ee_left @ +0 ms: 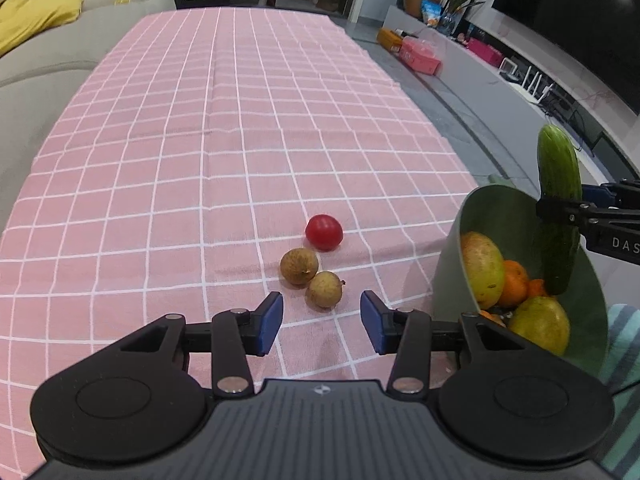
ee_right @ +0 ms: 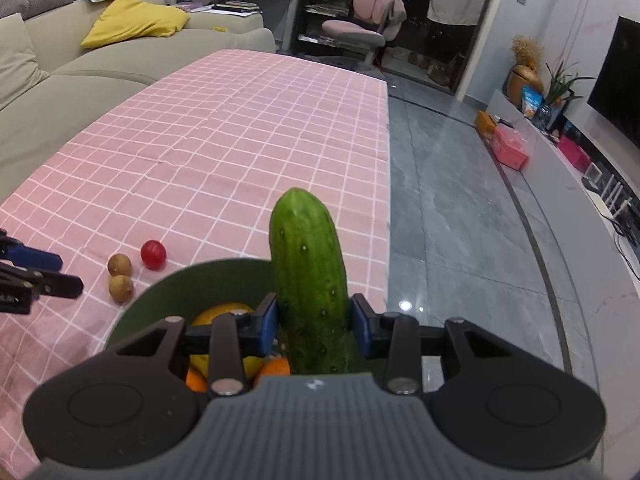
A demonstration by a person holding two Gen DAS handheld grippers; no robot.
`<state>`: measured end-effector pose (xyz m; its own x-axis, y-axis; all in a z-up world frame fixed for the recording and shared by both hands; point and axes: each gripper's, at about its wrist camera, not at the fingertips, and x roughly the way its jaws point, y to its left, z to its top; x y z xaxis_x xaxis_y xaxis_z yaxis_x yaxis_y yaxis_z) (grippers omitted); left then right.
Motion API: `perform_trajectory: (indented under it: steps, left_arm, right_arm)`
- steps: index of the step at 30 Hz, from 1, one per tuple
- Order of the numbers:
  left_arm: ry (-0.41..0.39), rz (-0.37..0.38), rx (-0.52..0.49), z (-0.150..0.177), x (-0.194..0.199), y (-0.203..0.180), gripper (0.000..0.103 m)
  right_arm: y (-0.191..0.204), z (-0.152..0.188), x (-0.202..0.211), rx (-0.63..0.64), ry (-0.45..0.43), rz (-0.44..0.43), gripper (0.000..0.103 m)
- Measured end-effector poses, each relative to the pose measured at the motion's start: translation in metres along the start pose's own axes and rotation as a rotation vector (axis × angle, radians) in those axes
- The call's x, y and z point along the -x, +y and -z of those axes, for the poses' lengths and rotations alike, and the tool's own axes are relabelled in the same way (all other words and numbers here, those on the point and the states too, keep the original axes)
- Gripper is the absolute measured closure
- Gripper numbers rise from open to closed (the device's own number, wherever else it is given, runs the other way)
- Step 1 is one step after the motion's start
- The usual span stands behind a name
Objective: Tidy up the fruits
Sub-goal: 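Carry the cucumber upright over the colander with the right tool, then lower the cucumber into the colander with the right tool while the left tool grasps a longan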
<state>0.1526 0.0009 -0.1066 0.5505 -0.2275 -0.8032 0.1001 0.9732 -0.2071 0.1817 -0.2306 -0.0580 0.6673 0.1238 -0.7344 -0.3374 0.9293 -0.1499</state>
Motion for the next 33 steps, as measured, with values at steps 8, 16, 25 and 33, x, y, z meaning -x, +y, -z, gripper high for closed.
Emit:
perform_trajectory:
  steps: [8,16,25,33]
  left_arm:
    - [0.042,-0.006,0.015,-0.004,-0.026,-0.003,0.053]
    - [0.079,-0.038,0.054,-0.007,-0.047,-0.001,0.057]
    - [0.084,-0.022,0.058,-0.011,-0.051,-0.006,0.076]
    - [0.049,0.01,0.029,-0.023,-0.028,-0.018,0.076]
  right_arm:
    - [0.0,0.003,-0.02,0.02,-0.038,-0.025,0.067]
    - [-0.003,0.008,-0.03,-0.024,-0.059,-0.068,0.065]
    - [-0.01,0.014,-0.021,-0.096,-0.088,-0.083,0.062]
    - [-0.025,0.021,0.001,-0.277,-0.018,-0.089,0.052]
